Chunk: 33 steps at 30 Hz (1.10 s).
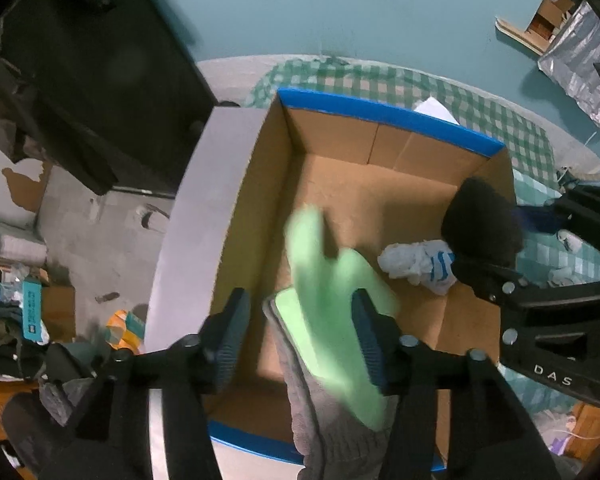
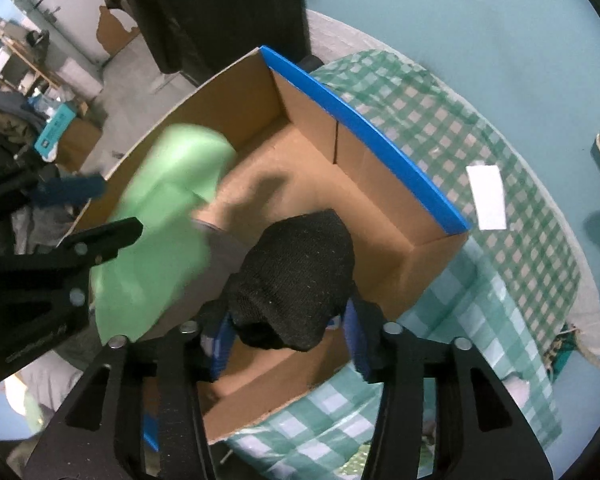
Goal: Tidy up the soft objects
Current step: 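Open both tools over the box, dropping the green cloth and black sock, then move both open tools back from the box over the bed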
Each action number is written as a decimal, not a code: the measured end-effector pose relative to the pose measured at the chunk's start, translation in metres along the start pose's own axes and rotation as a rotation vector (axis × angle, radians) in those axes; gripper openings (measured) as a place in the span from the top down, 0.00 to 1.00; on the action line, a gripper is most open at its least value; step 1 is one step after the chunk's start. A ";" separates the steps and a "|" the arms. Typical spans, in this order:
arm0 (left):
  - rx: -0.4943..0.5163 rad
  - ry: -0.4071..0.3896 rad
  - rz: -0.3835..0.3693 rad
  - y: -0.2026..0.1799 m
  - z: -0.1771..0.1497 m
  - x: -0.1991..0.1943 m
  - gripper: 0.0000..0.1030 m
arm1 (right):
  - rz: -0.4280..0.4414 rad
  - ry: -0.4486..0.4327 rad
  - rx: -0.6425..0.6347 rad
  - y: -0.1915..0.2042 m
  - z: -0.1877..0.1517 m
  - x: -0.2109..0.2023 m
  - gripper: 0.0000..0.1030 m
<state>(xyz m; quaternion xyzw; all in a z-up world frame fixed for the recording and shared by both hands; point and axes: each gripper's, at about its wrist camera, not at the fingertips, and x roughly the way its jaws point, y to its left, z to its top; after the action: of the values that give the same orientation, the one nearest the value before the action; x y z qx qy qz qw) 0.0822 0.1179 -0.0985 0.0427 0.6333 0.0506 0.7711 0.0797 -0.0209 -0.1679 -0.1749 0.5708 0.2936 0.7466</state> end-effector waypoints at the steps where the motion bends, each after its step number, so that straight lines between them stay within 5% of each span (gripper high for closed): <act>1: 0.001 0.000 0.001 0.000 0.000 -0.001 0.42 | -0.014 -0.008 -0.004 0.000 -0.001 -0.002 0.40; 9: -0.002 0.005 0.003 -0.004 -0.004 -0.007 0.41 | -0.017 -0.052 0.003 -0.007 -0.004 -0.018 0.33; 33: 0.075 -0.068 -0.010 -0.058 -0.017 -0.053 0.41 | -0.043 -0.080 0.044 -0.047 -0.056 -0.060 0.32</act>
<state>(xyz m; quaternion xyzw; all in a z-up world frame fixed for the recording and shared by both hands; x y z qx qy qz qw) 0.0570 0.0535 -0.0574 0.0698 0.6083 0.0213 0.7903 0.0574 -0.1045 -0.1296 -0.1588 0.5430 0.2714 0.7786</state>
